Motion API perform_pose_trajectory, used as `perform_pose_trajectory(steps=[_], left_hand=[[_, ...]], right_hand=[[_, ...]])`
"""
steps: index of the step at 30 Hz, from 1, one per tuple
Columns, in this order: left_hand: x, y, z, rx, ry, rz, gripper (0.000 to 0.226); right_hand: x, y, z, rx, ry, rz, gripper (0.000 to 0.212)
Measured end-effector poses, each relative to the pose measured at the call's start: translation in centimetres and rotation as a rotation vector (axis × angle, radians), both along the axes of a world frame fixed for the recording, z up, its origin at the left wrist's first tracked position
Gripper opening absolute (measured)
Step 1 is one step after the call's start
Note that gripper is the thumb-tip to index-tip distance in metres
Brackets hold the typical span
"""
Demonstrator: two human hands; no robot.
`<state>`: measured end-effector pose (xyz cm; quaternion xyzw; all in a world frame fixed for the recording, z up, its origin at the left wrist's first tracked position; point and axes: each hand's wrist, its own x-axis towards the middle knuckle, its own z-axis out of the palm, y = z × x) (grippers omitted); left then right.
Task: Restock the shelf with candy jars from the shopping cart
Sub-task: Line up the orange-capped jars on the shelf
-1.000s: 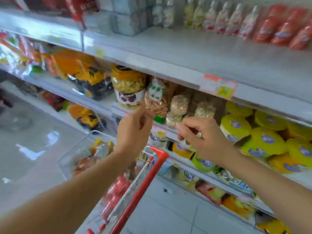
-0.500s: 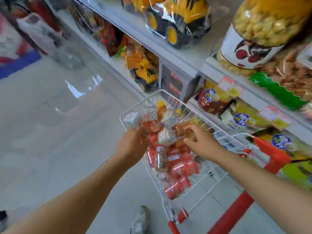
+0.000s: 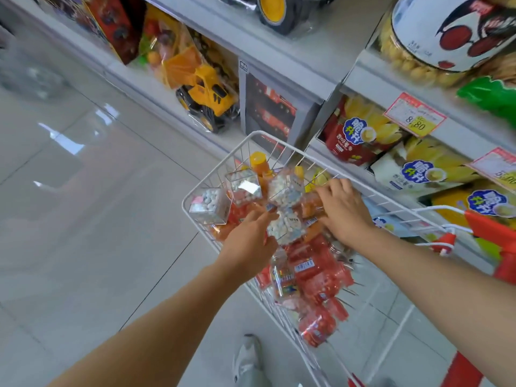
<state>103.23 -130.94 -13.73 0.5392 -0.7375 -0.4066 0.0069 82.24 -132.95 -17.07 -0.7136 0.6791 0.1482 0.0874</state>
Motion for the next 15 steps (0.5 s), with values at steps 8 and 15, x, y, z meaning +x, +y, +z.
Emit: perform_pose_trajectory(steps=[8,15], left_hand=[[-1.5,-1.5,-0.3,-0.089,0.015,0.002,0.040],[-3.4,-1.3,1.2,-0.196,0.080,-0.062,0.062]], right_hand=[[-1.5,0.0,0.8,-0.019,-0.223,0.026,0.047],[-2.6,1.7,4.7,0.011,-0.866,-0.254,0.042]])
